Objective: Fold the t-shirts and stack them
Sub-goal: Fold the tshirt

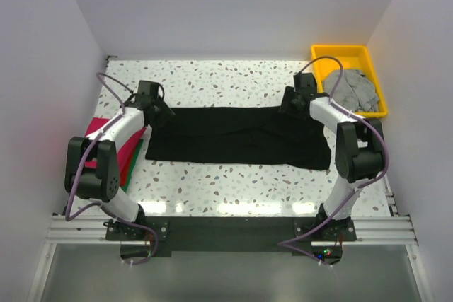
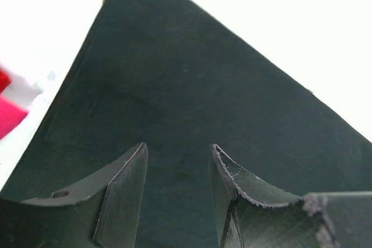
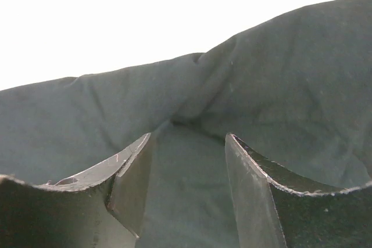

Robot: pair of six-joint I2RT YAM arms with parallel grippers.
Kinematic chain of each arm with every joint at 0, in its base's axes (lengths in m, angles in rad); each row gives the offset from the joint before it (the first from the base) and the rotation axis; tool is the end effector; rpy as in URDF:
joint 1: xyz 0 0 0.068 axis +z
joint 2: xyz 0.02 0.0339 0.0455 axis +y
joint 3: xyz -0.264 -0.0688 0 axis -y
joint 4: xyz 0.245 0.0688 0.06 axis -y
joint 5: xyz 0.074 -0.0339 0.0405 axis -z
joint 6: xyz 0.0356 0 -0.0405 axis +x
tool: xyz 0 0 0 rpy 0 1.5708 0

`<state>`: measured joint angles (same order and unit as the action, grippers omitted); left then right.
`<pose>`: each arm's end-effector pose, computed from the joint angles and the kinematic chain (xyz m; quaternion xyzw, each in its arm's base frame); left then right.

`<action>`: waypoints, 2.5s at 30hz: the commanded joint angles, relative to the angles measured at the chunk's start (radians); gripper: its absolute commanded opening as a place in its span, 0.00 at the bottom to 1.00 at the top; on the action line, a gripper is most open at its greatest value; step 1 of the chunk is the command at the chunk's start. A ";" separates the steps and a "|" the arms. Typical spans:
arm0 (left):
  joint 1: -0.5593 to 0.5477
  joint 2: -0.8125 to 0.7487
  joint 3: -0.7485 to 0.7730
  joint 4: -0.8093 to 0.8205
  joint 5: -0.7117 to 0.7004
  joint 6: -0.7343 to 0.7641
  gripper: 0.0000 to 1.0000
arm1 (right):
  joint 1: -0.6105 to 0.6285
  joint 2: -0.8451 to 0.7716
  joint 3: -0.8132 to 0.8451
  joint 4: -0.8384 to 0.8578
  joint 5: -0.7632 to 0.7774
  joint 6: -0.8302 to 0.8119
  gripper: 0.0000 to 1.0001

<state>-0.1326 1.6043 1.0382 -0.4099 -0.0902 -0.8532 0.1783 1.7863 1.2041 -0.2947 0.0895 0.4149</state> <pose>0.3267 -0.0403 0.2059 -0.3491 0.8891 -0.1005 0.2783 0.3786 0.0650 0.2026 0.1260 0.9311 0.0590 0.3372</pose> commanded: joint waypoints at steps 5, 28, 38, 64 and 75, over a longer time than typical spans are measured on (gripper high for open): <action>-0.005 -0.087 0.072 -0.026 0.046 0.158 0.51 | 0.004 0.087 0.115 0.037 -0.002 -0.028 0.57; -0.005 -0.308 -0.072 -0.037 0.060 0.292 0.51 | 0.073 0.082 0.065 0.028 0.042 0.002 0.16; -0.005 -0.330 -0.116 -0.015 0.086 0.296 0.51 | 0.108 -0.060 -0.034 0.025 0.033 0.035 0.01; -0.005 -0.348 -0.139 -0.001 0.145 0.295 0.51 | 0.342 -0.472 -0.399 0.023 0.124 0.185 0.01; -0.005 -0.345 -0.144 -0.001 0.152 0.296 0.51 | 0.424 -0.426 -0.425 0.057 0.133 0.217 0.07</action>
<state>-0.1333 1.2842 0.9012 -0.4492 0.0425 -0.5816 0.5861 1.3579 0.7898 -0.2794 0.1883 0.6064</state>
